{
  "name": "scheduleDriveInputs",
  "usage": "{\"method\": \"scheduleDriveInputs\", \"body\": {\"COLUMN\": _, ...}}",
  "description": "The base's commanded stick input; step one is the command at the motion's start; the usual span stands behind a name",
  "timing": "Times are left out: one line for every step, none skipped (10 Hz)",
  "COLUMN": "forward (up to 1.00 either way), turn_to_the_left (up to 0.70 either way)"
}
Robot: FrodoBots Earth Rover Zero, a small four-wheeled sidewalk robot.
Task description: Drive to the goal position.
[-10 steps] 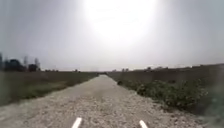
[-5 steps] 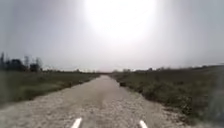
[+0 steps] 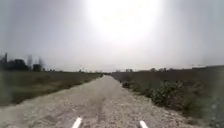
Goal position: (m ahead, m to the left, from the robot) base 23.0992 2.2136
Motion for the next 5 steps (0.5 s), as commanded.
{"method": "scheduleDriveInputs", "body": {"forward": 0.70, "turn_to_the_left": 0.00}}
{"method": "scheduleDriveInputs", "body": {"forward": 0.70, "turn_to_the_left": 0.00}}
{"method": "scheduleDriveInputs", "body": {"forward": 0.70, "turn_to_the_left": 0.00}}
{"method": "scheduleDriveInputs", "body": {"forward": 0.70, "turn_to_the_left": 0.00}}
{"method": "scheduleDriveInputs", "body": {"forward": 0.70, "turn_to_the_left": 0.00}}
